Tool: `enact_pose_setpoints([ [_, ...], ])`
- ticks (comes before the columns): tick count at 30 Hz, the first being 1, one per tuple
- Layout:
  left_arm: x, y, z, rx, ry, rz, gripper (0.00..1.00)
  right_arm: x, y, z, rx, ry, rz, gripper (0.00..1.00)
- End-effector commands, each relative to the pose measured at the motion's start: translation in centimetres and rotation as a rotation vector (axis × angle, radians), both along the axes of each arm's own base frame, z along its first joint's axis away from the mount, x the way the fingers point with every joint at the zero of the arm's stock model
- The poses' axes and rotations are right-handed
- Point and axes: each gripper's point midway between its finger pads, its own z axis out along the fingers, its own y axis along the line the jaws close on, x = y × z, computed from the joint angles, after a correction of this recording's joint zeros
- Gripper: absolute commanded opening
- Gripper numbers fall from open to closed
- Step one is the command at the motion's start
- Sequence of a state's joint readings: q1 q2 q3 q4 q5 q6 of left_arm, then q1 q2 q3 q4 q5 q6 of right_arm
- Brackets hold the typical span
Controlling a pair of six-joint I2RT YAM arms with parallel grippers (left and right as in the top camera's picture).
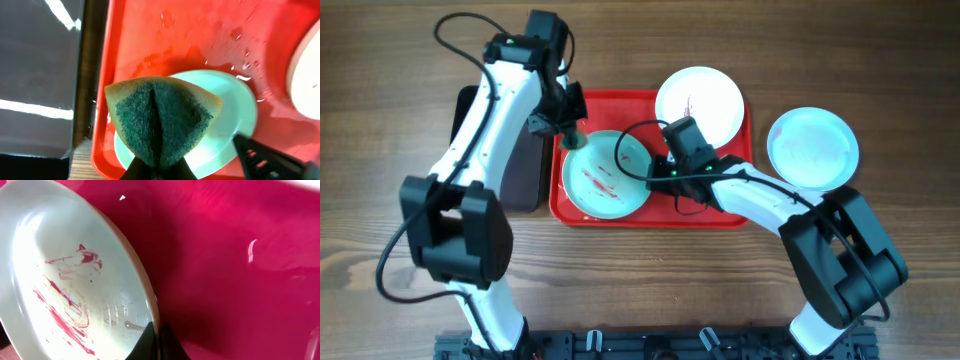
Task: Clean dirty plates on tray and stack at the side
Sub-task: 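Lower the sponge with the left gripper onto the held plate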
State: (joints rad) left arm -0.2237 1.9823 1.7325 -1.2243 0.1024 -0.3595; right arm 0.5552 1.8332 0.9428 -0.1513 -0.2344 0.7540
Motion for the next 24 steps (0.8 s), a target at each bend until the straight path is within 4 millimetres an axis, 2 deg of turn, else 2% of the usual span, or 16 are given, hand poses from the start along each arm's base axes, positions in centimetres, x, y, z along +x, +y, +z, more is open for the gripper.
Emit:
enact_pose_setpoints([
  [1, -0.7, -1.1, -1.7, 0.003, 0.057, -0.042, 0.04, 0.7, -0.6, -0.7, -0.016, -0.007, -0.003, 0.04],
  [3, -0.9, -1.4, -2.0, 0.006, 0.068, -0.052, 0.04, 0.7, 0.1, -0.3, 0.014, -0.021, 0.042, 0.05],
  [6, -1.1, -2.0, -2.3, 0.008, 0.073, -0.066, 0.04, 0.6, 1.1, 0.3, 0.048, -0.053, 0.116, 0.20],
  [9, -1.2, -2.2, -2.3, 0.009, 0.074, -0.073, 0.04, 0.9, 1.1, 0.4, 0.041, -0.074, 0.130, 0.23],
  [17, -1.0, -2.0, -2.3, 0.022, 0.066, -0.069, 0.04, 2.1, 0.5, 0.5, -0.025, -0.161, 0.151, 0.22],
  [21, -0.7, -2.0, -2.3, 0.022, 0.057, -0.067, 0.04, 2.1, 0.4, 0.4, -0.030, -0.160, 0.149, 0.16],
  [24, -0.6, -1.9, -2.3, 0.026, 0.049, -0.067, 0.04, 2.2, 0.2, 0.2, -0.043, -0.162, 0.142, 0.15],
])
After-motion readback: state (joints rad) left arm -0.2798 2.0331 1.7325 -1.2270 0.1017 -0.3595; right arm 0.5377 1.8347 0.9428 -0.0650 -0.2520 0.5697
